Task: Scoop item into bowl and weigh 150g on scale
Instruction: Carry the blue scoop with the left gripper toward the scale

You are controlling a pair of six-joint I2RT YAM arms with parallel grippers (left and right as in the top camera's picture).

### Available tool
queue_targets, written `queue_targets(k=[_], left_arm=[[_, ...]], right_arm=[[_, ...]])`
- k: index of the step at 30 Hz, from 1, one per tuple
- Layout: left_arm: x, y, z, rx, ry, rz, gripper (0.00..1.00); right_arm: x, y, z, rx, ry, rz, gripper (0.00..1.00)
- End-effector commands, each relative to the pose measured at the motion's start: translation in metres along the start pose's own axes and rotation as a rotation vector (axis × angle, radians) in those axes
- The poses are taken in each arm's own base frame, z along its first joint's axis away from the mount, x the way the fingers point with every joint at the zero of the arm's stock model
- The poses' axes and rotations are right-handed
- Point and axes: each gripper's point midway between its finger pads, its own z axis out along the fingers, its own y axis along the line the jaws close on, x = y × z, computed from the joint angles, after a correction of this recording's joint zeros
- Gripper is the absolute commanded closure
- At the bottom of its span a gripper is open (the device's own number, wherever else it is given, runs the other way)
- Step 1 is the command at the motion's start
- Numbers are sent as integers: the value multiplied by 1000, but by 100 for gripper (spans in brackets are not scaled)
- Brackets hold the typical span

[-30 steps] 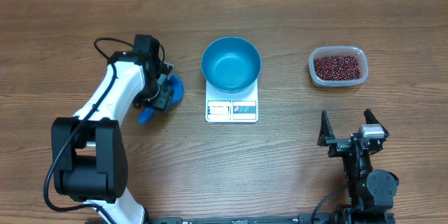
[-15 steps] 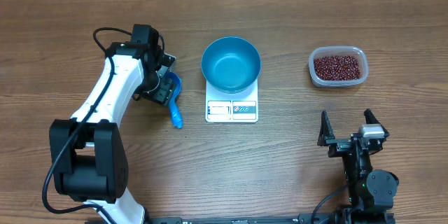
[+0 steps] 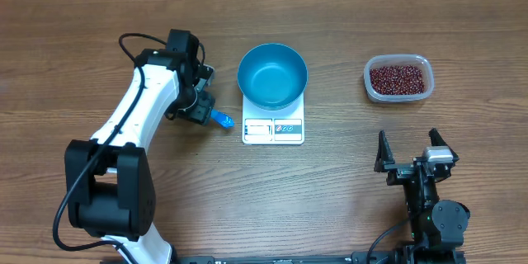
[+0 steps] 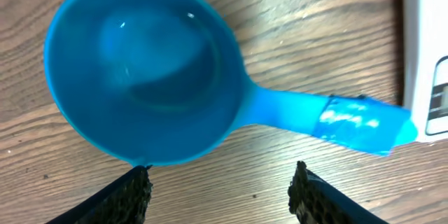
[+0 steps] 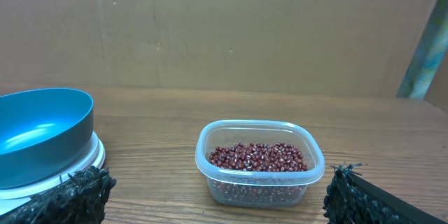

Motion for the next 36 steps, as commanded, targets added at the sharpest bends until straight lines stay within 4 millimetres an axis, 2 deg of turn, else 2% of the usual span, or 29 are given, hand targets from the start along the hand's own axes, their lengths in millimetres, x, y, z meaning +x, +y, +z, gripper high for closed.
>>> queue_targets(k=[1,4,7,11,17,21,26,31,36], left_arm=[[-20,-6,-17,-22,-61,-59,32],[-31,-16,-30,-16,-94,-181,31],[-35,-26,-34,-3,-104,-363,29],[-18,-30,-33,-72,-58,-708,30],[-14,-41,-33,-80,-56,-995,29],[-10,-40,-32,-91,-59,-1171,26],[-10,-34,-29,-117,-88,-1285,0],[-17,-37,-19,-83,-111,-1304,0],[-8,-39,2,-76,-93,-1402,0]], right_arm=[[3,1,0,-4,-1,4,0],[3,1,0,-4,0,4,0],[3,1,0,-4,0,4,0],[3,1,0,-4,0,4,0],[3,1,0,-4,-1,4,0],[3,1,0,-4,0,4,0],[3,1,0,-4,0,4,0],[3,1,0,-4,0,4,0],[3,1,0,-4,0,4,0]])
